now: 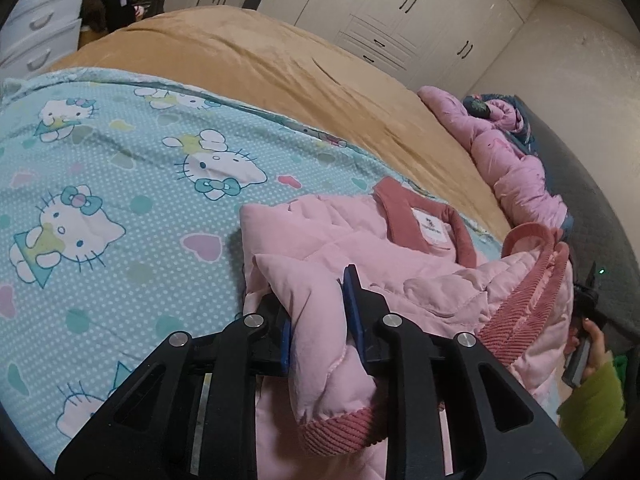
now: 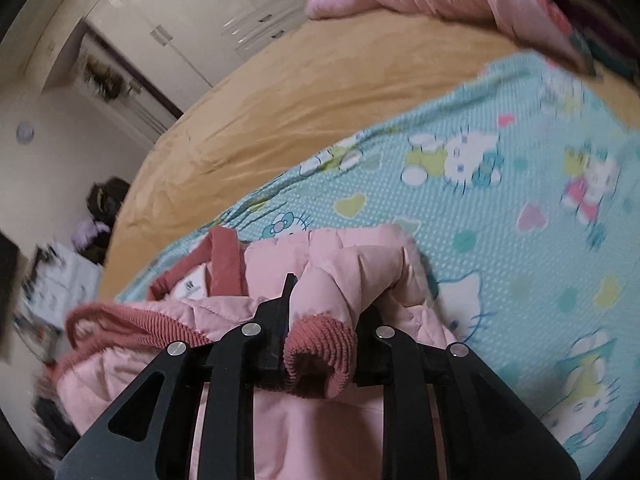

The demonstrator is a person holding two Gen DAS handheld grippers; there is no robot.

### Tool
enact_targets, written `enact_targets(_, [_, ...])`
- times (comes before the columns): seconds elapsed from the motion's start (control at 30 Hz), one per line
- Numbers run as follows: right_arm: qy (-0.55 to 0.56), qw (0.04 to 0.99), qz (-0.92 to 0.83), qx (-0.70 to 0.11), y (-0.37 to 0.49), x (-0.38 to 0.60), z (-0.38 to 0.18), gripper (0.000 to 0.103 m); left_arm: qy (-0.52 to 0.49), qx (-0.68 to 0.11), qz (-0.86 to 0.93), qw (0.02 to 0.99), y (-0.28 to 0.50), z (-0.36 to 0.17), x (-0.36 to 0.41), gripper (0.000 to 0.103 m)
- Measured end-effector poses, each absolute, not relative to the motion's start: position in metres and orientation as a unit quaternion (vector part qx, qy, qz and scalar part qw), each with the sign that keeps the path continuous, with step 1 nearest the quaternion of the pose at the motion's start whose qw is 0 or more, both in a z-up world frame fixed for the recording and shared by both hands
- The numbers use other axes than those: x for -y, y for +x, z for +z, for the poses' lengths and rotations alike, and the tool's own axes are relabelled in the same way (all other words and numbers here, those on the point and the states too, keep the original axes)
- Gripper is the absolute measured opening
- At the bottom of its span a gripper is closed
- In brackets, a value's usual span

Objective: Fold large clothes
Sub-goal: 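Lower the hem onto the collar and open both tools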

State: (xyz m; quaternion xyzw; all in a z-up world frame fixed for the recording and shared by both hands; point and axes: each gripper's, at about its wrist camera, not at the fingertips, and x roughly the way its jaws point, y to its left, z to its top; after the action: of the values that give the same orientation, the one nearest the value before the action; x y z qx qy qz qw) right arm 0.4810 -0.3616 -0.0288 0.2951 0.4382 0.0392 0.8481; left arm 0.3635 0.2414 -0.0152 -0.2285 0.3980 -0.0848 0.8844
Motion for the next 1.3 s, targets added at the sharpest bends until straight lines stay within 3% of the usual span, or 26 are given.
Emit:
enact_targets(0.23, [0.335, 0.828, 0.051, -0.447, 0.471, 0.370, -0.010, 0.035, -0.235, -0.397, -0.095, 0.882, 0.360, -0.007, -0.242, 0.019])
enact_targets(0.27, [0.346, 0.826, 0.060, -0.441, 0.466, 0.371, -0.004, 0.043, -0.237, -0.395, -0.096, 0.882, 0.359, -0.006, -0.243, 0.020])
enact_targets(0.3, [0.357, 0.825, 0.071, -0.433, 0.462, 0.372, 0.001, 0.066, -0.237, -0.394, -0.098, 0.882, 0.359, -0.005, -0.243, 0.021])
enact_targets(0.37, [0.364, 0.828, 0.067, -0.421, 0.453, 0.373, 0.015, 0.098, -0.238, -0.392, -0.099, 0.883, 0.359, -0.003, -0.243, 0.023])
enact_targets(0.5, [0.325, 0.853, 0.066, -0.403, 0.427, 0.361, 0.044, 0.098, -0.235, -0.387, -0.101, 0.886, 0.357, 0.002, -0.240, 0.029])
enact_targets(0.73, [0.154, 0.910, 0.165, -0.348, 0.347, 0.255, 0.069, 0.098, -0.248, -0.381, -0.109, 0.884, 0.353, 0.010, -0.241, 0.035])
enact_targets(0.87, [0.071, 0.886, 0.225, -0.399, 0.327, 0.178, 0.033, 0.097, -0.275, -0.366, -0.131, 0.879, 0.347, 0.019, -0.244, 0.066])
enact_targets(0.97, [0.005, 0.884, 0.193, -0.426, 0.338, 0.145, 0.005, 0.097, -0.280, -0.353, -0.127, 0.884, 0.341, 0.031, -0.243, 0.078])
enact_targets(1.03, [-0.012, 0.879, 0.165, -0.446, 0.353, 0.136, -0.014, 0.097, -0.272, -0.332, -0.111, 0.896, 0.332, 0.044, -0.244, 0.093])
enact_targets(1.17, [-0.013, 0.883, 0.139, -0.448, 0.375, 0.128, -0.033, 0.099, -0.257, -0.275, -0.101, 0.921, 0.312, 0.076, -0.255, 0.094])
enact_targets(1.3, [0.000, 0.884, 0.138, -0.446, 0.385, 0.131, -0.030, 0.099, -0.225, -0.275, -0.068, 0.932, 0.312, 0.075, -0.263, 0.094])
